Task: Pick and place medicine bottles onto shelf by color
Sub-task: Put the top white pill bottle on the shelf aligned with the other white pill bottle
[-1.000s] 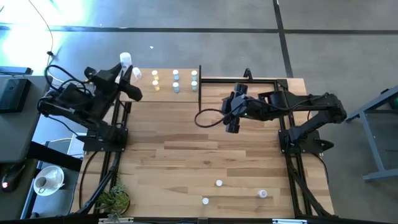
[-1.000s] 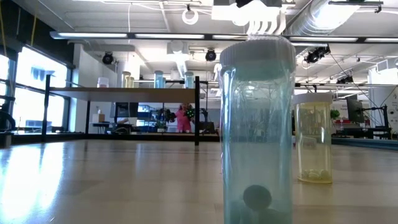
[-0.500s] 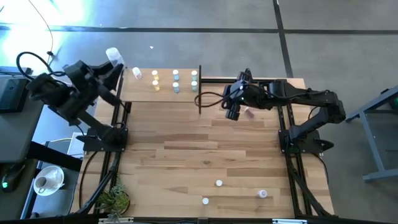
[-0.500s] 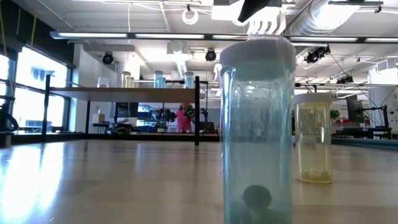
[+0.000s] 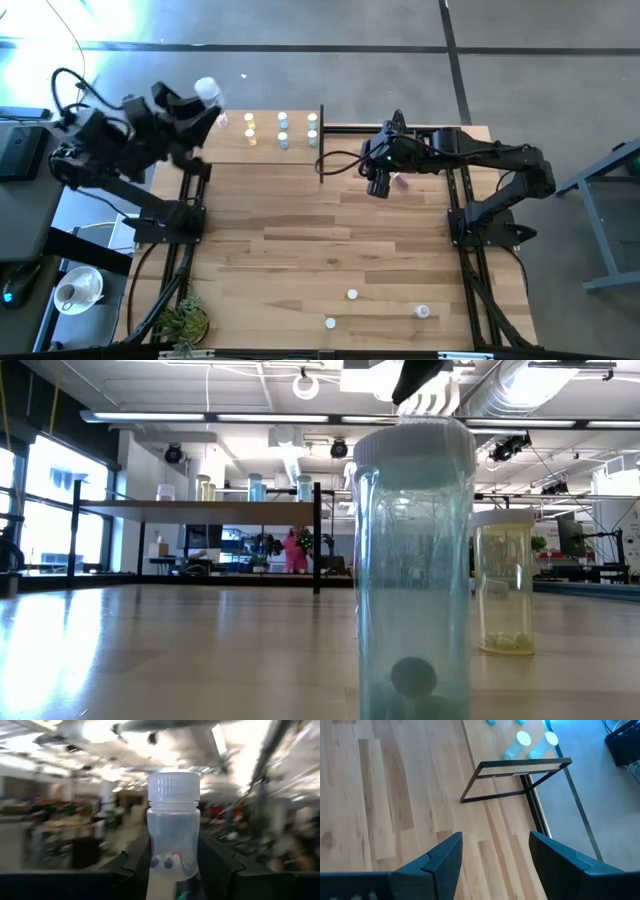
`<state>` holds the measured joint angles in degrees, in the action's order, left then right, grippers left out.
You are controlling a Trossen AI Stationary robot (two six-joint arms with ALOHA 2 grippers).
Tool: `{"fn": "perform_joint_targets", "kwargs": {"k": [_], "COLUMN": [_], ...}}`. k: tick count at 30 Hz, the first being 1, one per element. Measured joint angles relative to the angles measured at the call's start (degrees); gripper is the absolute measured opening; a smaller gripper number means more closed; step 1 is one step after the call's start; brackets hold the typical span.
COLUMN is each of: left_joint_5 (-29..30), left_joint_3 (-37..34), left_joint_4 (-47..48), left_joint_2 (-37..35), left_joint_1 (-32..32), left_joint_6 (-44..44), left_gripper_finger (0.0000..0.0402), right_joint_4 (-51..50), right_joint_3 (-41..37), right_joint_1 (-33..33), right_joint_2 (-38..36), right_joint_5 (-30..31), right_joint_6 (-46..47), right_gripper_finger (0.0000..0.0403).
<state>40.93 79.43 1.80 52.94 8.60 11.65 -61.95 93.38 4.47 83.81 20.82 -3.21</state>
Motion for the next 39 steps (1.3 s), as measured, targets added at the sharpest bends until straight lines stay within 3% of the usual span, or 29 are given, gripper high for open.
{"fn": "perform_joint_targets", "kwargs": {"k": [4, 7, 13, 18, 23, 30, 34, 39], "left_joint_5": [0.62, 5.75, 20.39, 28.11, 24.69, 6.26, 5.64, 7.79], "left_joint_3": [1.25, 0.97, 0.58, -7.30, -14.28, -18.20, -18.75, -19.64], "left_joint_4": [7.08, 10.72, 26.76, 26.92, 20.55, 9.92, 12.55, 15.94], "left_joint_2": [2.25, 2.65, 2.57, 1.64, 0.14, -2.28, -2.29, -2.03], "left_joint_1": [-9.87, -14.31, -16.39, -16.04, -17.98, -27.18, -32.45, -33.53], "left_joint_6": [-3.79, -4.50, -14.07, -17.79, -16.69, -12.78, -15.27, -18.48], "left_gripper_finger": [0.0122, 0.0122, 0.0122, 0.0122, 0.0122, 0.0122, 0.0122, 0.0122], "right_joint_4": [-0.16, -0.18, -0.47, -0.42, -0.42, -0.42, -0.45, -0.78], "right_joint_3": [0.00, 0.00, 0.00, 0.00, 0.00, 0.00, 0.00, -0.04], "right_joint_1": [0.00, 0.00, 0.00, 0.00, 0.00, 0.00, 0.00, 0.00], "right_joint_2": [0.00, 0.00, 0.00, 0.00, 0.00, 0.00, 0.00, 0.00], "right_joint_5": [0.00, -0.01, 0.00, 0.00, 0.00, 0.00, 0.00, 0.00], "right_joint_6": [0.35, 0.33, 0.20, 0.20, 0.22, 0.22, 0.23, 0.22], "right_gripper_finger": [0.0220, 0.0220, 0.0220, 0.0220, 0.0220, 0.0220, 0.0220, 0.0220]}}
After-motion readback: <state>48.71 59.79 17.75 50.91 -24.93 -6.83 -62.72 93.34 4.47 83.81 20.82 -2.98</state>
